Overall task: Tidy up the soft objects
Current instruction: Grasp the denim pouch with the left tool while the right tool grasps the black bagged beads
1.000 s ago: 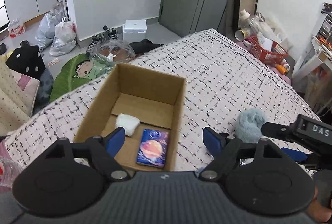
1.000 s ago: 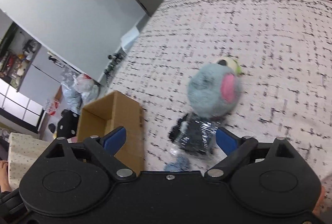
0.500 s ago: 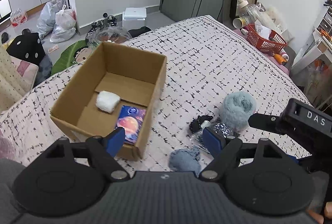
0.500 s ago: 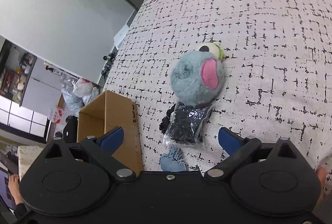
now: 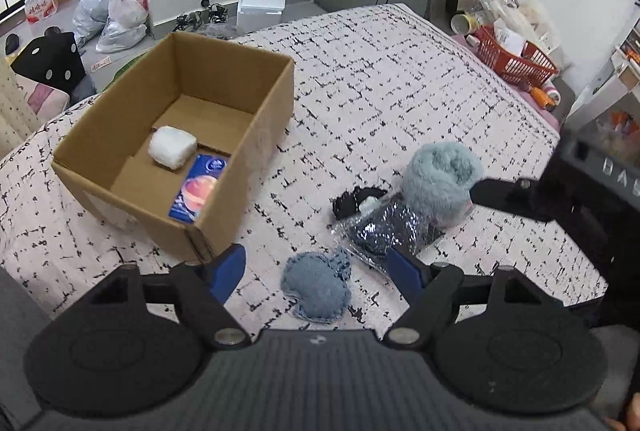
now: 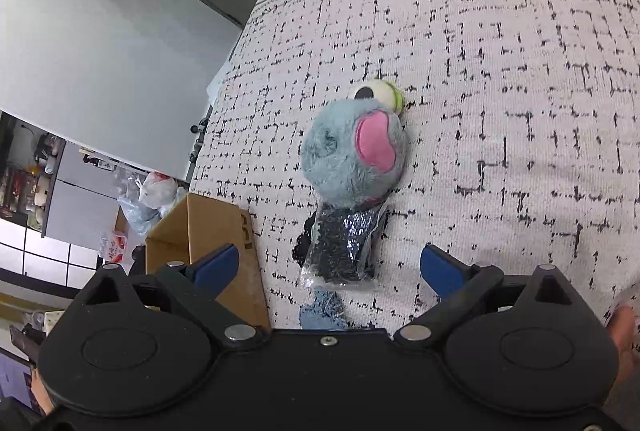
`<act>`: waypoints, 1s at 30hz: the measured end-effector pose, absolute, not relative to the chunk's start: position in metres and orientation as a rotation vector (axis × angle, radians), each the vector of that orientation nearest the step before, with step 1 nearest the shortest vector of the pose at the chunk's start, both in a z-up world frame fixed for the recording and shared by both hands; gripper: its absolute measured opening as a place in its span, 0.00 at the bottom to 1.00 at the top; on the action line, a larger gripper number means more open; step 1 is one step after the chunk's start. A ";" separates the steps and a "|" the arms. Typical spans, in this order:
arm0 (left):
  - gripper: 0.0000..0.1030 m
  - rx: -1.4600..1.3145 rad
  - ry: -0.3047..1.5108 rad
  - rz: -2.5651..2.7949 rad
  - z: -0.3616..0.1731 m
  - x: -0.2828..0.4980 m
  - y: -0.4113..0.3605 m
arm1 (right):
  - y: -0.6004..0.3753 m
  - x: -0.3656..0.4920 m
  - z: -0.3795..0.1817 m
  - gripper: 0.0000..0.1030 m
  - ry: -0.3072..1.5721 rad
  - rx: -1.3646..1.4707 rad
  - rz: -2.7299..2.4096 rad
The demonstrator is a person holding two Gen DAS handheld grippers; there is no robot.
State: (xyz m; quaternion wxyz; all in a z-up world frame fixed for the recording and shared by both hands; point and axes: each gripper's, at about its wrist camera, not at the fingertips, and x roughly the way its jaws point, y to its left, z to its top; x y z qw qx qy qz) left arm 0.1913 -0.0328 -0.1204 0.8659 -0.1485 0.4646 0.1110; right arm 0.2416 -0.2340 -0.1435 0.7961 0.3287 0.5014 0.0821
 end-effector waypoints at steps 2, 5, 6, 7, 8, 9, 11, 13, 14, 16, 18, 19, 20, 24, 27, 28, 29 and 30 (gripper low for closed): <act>0.75 -0.320 0.984 0.233 -0.127 0.192 -0.036 | -0.232 0.242 -0.147 0.93 1.099 0.712 0.185; 0.73 -0.343 0.998 0.232 -0.137 0.194 -0.040 | -0.229 0.244 -0.153 0.86 1.126 0.709 0.180; 0.73 -0.346 1.001 0.231 -0.140 0.195 -0.041 | -0.228 0.245 -0.154 0.85 1.132 0.709 0.179; 0.73 -0.350 1.005 0.228 -0.143 0.195 -0.042 | -0.227 0.245 -0.155 0.83 1.137 0.706 0.178; 0.71 -0.354 1.009 0.227 -0.146 0.196 -0.041 | -0.227 0.246 -0.156 0.82 1.141 0.705 0.177; 0.69 -0.358 1.015 0.228 -0.149 0.197 -0.041 | -0.227 0.247 -0.158 0.81 1.143 0.705 0.175; 0.67 -0.367 1.022 0.233 -0.155 0.198 -0.040 | -0.227 0.248 -0.160 0.78 1.149 0.704 0.171; 0.64 -0.375 1.027 0.239 -0.161 0.200 -0.039 | -0.228 0.250 -0.163 0.76 1.157 0.703 0.167; 0.63 -0.380 1.033 0.241 -0.164 0.201 -0.038 | -0.227 0.251 -0.165 0.75 1.161 0.703 0.165; 0.61 -0.394 1.043 0.241 -0.170 0.203 -0.037 | -0.226 0.252 -0.168 0.73 1.166 0.700 0.162; 0.59 -0.405 1.052 0.241 -0.177 0.205 -0.035 | -0.225 0.254 -0.171 0.71 1.173 0.697 0.163; 0.59 -0.407 1.056 0.242 -0.179 0.206 -0.034 | -0.224 0.255 -0.172 0.70 1.176 0.697 0.166; 0.59 -0.409 1.061 0.244 -0.183 0.207 -0.033 | -0.223 0.256 -0.174 0.67 1.181 0.701 0.171; 0.57 -0.422 1.076 0.236 -0.195 0.211 -0.031 | -0.217 0.259 -0.177 0.65 1.188 0.690 0.174; 0.53 -0.443 1.088 0.236 -0.203 0.213 -0.028 | -0.213 0.264 -0.182 0.65 1.201 0.672 0.156; 0.51 -0.454 1.093 0.235 -0.206 0.213 -0.027 | -0.212 0.265 -0.184 0.65 1.205 0.668 0.150; 0.49 -0.460 1.092 0.238 -0.208 0.213 -0.026 | -0.211 0.267 -0.185 0.65 1.206 0.663 0.145; 0.48 -0.463 1.086 0.240 -0.209 0.213 -0.026 | -0.210 0.268 -0.186 0.65 1.205 0.661 0.142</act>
